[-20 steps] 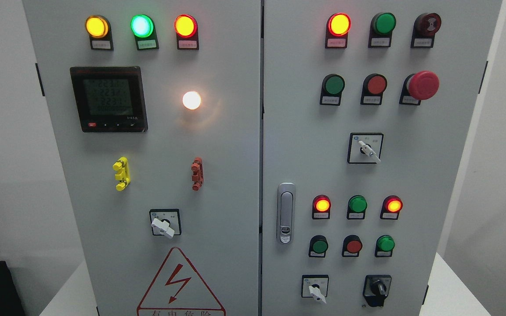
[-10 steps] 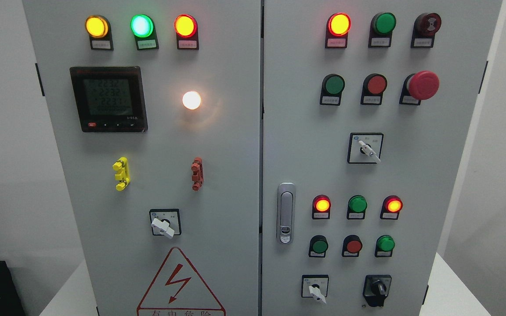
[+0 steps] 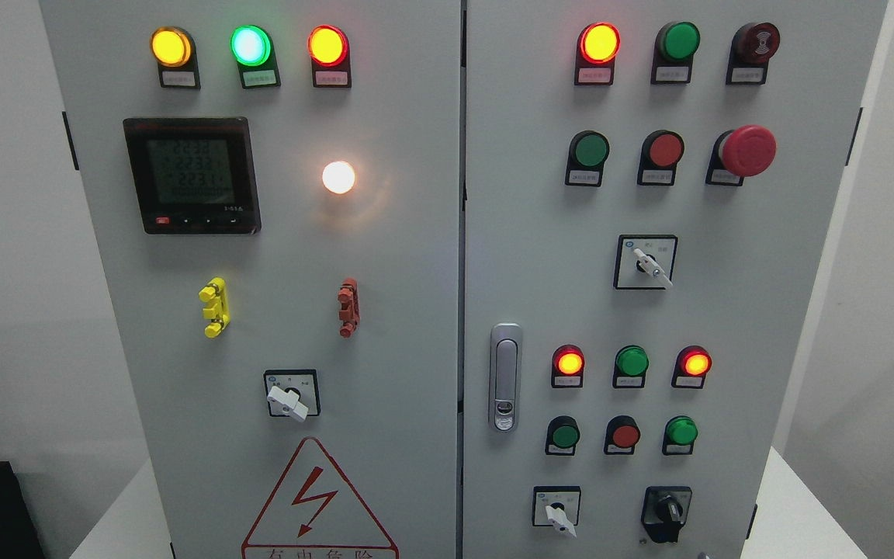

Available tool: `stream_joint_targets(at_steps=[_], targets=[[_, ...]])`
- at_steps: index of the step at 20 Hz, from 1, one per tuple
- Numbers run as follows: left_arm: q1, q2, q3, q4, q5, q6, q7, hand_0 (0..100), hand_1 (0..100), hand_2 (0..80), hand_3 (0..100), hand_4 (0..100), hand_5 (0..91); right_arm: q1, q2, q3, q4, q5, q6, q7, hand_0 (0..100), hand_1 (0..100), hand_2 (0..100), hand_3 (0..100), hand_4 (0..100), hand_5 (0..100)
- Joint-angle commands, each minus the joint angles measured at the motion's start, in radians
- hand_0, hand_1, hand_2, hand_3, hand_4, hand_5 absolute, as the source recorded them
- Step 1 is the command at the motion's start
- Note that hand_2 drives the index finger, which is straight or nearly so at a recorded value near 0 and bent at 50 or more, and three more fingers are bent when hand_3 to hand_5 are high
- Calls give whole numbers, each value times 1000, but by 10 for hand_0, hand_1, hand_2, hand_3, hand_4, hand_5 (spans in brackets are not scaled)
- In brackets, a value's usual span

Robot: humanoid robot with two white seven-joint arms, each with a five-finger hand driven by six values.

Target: Trip black knob to open circuit

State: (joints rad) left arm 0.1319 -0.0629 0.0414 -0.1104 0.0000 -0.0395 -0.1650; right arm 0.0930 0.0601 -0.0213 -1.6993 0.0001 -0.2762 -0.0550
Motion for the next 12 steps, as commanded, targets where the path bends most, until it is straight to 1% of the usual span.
stream_joint_targets(at_steps=[1, 10, 12], targets=[[0, 0, 0, 0, -23, 0, 1, 120, 389, 0, 0, 0, 0, -29, -2, -5, -10, 6, 5, 11, 0, 0, 0, 1000, 1000, 1000], [0, 0, 0, 0, -23, 1, 1, 120, 389, 0, 0, 0, 0, -36, -3, -3, 3, -11, 20, 11, 0, 0, 0, 1000, 1000, 1000], [0, 0, 0, 0, -23, 1, 1, 120, 389, 0, 0, 0, 0, -42, -12, -5, 12, -31, 22, 11, 0, 0, 0, 1000, 1000, 1000]])
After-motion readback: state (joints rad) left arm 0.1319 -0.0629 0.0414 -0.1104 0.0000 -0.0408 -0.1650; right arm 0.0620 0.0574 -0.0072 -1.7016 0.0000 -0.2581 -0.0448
